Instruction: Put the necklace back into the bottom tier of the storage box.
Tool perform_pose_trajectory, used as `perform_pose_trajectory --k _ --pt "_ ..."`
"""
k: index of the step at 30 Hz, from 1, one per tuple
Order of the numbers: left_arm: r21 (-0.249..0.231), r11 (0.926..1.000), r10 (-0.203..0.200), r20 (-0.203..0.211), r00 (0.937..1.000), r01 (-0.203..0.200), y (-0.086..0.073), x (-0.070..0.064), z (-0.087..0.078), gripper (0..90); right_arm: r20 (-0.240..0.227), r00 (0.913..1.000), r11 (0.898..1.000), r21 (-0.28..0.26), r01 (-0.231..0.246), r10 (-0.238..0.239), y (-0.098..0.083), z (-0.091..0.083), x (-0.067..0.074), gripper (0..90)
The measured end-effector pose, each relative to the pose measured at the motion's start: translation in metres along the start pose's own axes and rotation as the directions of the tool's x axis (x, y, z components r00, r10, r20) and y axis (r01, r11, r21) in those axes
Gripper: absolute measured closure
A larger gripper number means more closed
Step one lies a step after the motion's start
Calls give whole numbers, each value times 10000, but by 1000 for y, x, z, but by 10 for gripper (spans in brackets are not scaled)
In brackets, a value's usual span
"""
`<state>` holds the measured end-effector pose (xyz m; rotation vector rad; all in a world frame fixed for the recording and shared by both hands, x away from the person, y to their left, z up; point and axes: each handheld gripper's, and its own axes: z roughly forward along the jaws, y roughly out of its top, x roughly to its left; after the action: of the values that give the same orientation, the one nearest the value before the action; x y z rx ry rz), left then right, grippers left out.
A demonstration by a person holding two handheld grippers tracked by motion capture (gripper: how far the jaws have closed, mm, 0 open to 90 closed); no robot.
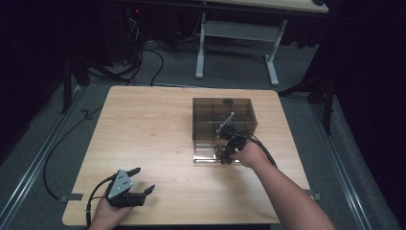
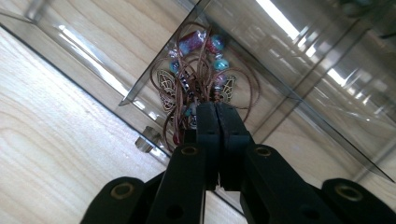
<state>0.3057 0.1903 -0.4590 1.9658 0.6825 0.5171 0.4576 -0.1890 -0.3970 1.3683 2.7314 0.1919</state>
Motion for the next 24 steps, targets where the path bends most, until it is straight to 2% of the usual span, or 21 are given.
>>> perform_pose_trajectory --k 4,8,9,10,11,13,15,24 --pt "-1 10000 5 -11 10000 -5 0 0 0 198 -79 10000 9999 -128 52 -53 -5 -9 -3 878" --pt "14 10000 4 -7 10000 -4 0 0 0 199 -208 9998 9998 -194 -47 42 -11 -17 -3 877" --pt "-3 10000 -1 -18 10000 1 0 0 0 199 -260 9995 9996 -180 -196 191 -13 -20 -2 877" --pt "9 10000 -2 -10 10000 2 0 0 0 199 -273 9996 9998 -190 -46 41 -15 -21 -2 877" --pt "-4 10000 -21 -5 10000 21 0 0 0 199 -307 9994 9997 -156 -188 183 -17 -23 -1 877" --pt "-26 10000 -35 -23 10000 35 0 0 0 199 -285 9996 9998 -204 -32 26 -21 -26 -2 877" --pt "-10 10000 -34 -14 10000 34 0 0 0 199 -305 9995 9997 -191 -123 117 -26 -30 -1 877" --pt "-17 10000 -35 -42 10000 35 0 0 0 199 -341 9991 9993 -269 -262 252 -48 -35 -3 869"
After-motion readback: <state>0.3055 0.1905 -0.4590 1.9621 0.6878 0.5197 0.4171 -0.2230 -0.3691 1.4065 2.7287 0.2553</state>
